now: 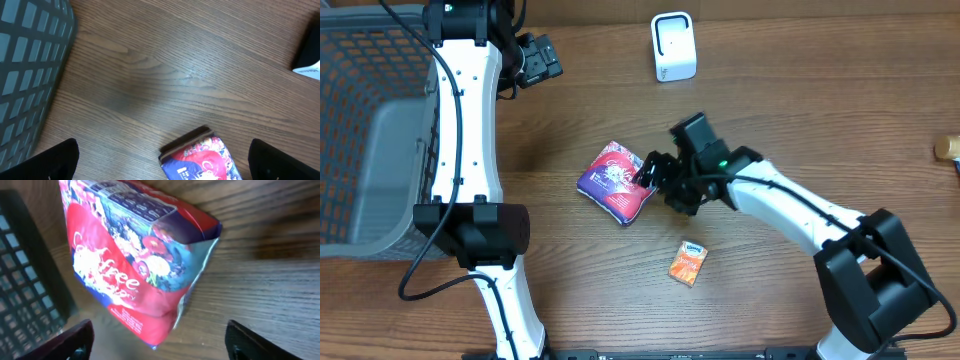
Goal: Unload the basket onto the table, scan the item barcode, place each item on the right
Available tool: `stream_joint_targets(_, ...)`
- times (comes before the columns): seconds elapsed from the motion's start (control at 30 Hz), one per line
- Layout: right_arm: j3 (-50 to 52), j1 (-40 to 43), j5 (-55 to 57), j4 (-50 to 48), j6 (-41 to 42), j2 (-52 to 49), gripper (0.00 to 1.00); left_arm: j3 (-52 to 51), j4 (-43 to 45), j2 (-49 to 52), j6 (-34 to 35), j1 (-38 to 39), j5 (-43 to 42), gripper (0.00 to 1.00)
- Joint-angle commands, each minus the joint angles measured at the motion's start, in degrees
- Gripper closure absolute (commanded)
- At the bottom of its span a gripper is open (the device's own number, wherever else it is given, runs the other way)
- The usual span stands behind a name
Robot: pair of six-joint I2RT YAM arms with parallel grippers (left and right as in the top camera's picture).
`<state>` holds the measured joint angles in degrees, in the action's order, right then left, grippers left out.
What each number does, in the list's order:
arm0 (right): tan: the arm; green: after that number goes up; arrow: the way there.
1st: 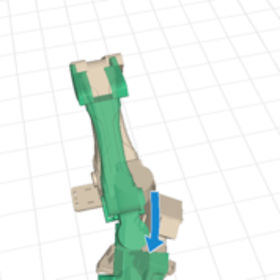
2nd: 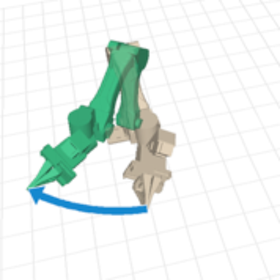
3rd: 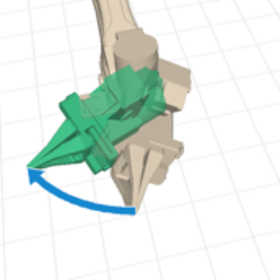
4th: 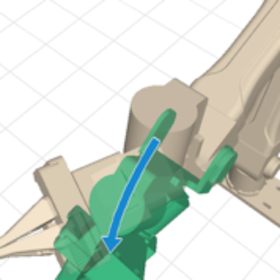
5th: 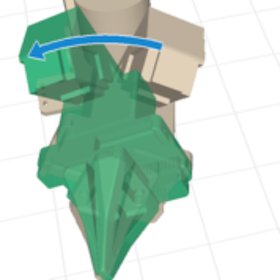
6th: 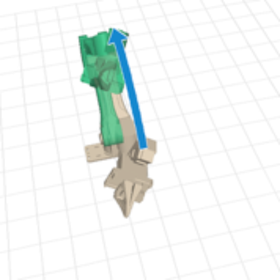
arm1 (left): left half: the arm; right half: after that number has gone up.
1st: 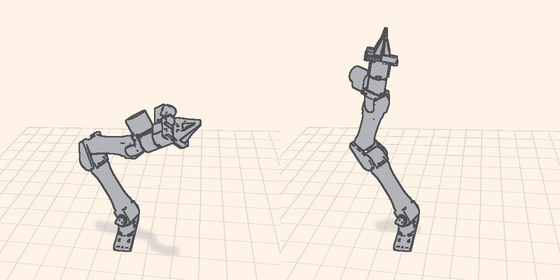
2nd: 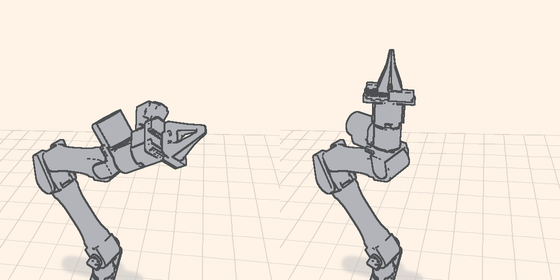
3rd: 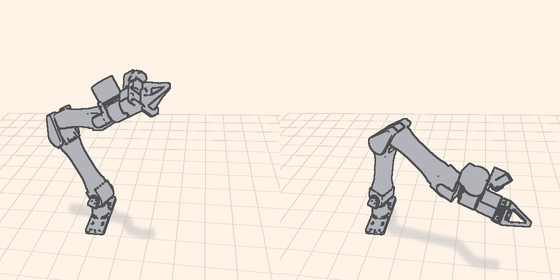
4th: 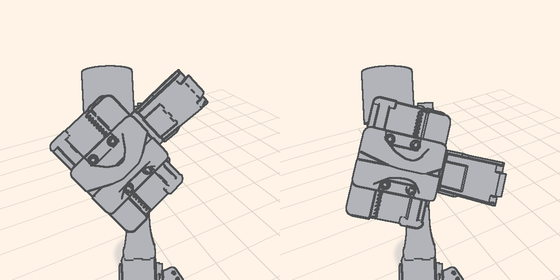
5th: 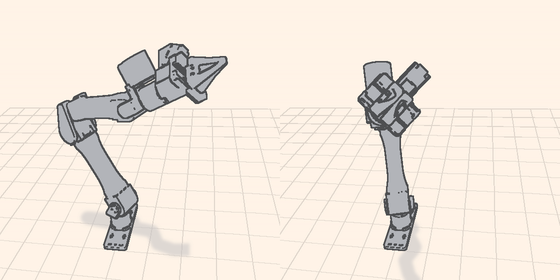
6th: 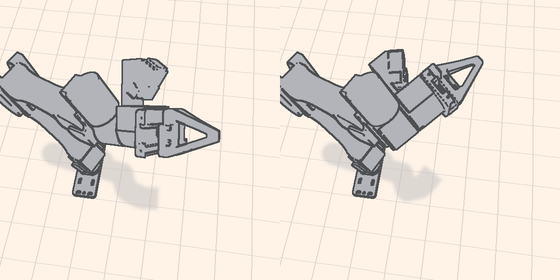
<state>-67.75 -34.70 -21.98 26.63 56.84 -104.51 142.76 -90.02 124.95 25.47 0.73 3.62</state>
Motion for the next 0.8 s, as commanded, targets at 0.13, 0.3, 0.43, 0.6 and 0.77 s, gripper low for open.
stream_joint_targets(0.13,0.3,-3.6,5.5,-5.4,6.1,-2.7,0.2,-0.1,0.0,-0.1,-0.6,-0.2,-0.5,0.0)
stream_joint_targets(0.3,0.3,-4.5,5.6,-7.1,6.6,-7.8,0.25,-0.1,0.0,-0.1,-0.7,-0.2,-0.5,0.0)
stream_joint_targets(0.43,0.2,-4.5,6.2,-7.0,6.6,-9.3,0.3,-0.1,0.0,-0.1,-0.7,-0.2,-0.5,0.0)
stream_joint_targets(0.6,0.2,-4.1,6.9,-6.8,6.1,-9.2,0.65,-0.1,0.0,-0.1,-0.6,-0.2,-0.5,0.0)
stream_joint_targets(0.77,0.0,-1.2,1.6,-6.7,1.9,-7.0,0.96,-0.1,0.0,-0.1,-0.7,-0.2,-0.5,0.0)
